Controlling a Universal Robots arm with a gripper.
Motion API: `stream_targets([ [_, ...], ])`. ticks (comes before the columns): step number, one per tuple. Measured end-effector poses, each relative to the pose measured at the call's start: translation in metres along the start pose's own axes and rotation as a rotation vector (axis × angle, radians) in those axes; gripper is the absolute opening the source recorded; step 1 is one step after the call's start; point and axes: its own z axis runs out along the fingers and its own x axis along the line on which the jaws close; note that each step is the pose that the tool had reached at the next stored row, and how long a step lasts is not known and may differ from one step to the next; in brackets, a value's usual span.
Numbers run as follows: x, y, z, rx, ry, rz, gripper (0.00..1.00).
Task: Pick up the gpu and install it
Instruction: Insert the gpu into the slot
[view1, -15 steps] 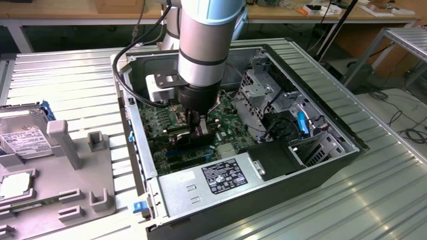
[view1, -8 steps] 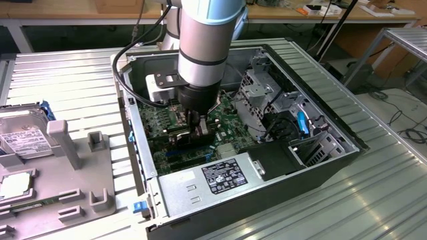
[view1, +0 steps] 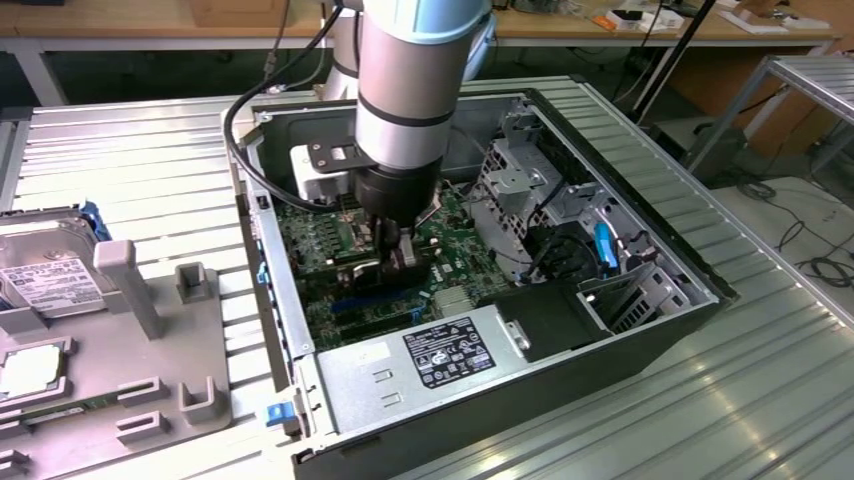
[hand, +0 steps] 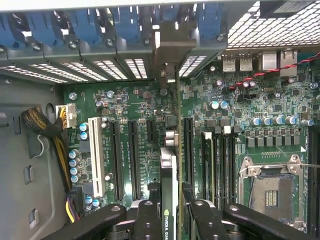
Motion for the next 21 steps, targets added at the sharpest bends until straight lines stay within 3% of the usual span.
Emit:
stream_targets([
  [21,-0.0011,0.0008,0.0042,0.0023,-0.0004,-0.013,0.27],
])
